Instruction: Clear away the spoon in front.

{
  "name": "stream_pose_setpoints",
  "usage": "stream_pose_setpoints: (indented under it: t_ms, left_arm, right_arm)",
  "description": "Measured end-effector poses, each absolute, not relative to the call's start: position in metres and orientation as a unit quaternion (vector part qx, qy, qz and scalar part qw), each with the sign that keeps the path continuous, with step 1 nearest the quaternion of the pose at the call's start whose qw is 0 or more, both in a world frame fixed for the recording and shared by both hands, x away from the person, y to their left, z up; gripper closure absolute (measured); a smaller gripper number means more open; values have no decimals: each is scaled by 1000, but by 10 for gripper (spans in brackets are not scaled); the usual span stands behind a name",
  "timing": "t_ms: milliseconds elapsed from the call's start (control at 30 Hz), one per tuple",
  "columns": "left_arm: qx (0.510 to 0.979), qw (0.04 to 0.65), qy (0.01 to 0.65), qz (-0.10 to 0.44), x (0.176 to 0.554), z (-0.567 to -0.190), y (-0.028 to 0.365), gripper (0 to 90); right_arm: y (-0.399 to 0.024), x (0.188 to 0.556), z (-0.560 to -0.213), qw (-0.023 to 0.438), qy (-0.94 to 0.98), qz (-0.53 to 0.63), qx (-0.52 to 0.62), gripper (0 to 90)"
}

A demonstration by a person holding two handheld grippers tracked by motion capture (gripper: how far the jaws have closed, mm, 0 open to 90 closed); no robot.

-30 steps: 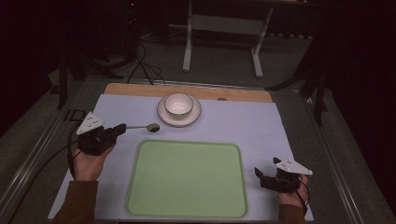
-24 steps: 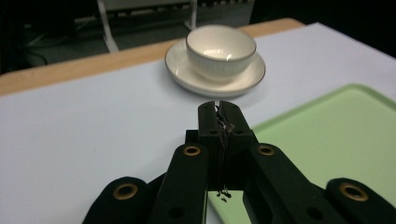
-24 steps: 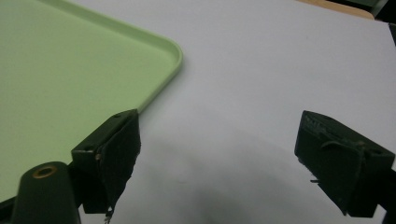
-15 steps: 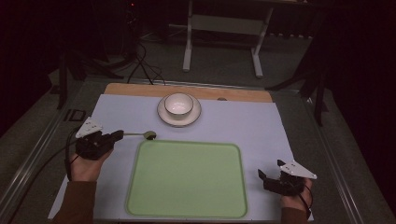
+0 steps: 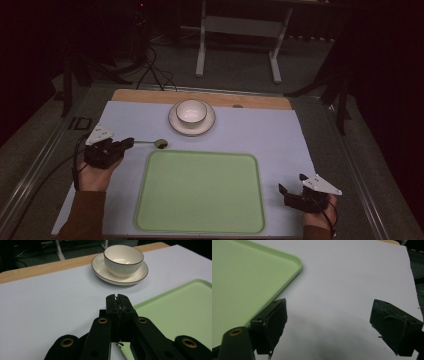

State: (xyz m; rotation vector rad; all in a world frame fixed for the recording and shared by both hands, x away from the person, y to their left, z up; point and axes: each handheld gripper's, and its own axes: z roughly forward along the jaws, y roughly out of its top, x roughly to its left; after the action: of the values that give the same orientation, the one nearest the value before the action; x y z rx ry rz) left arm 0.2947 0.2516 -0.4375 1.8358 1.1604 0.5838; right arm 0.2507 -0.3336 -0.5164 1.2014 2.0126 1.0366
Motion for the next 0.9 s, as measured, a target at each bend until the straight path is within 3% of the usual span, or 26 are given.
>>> stream_pose_setpoints:
  t_ms: [600,767,900]
  left_arm:
    - [750,405,484,200,289,-428,249,889]
    - [742,399,494,217,297,-434,246,876]
    - [724,438,476,241,310,-436,244,871]
  right_arm:
    - [-336,246,-517,288,750,388,451,142]
    - [-336,247,-516,288,751,389,449,142]
    - [-335,248,-517,288,752,387,449,142]
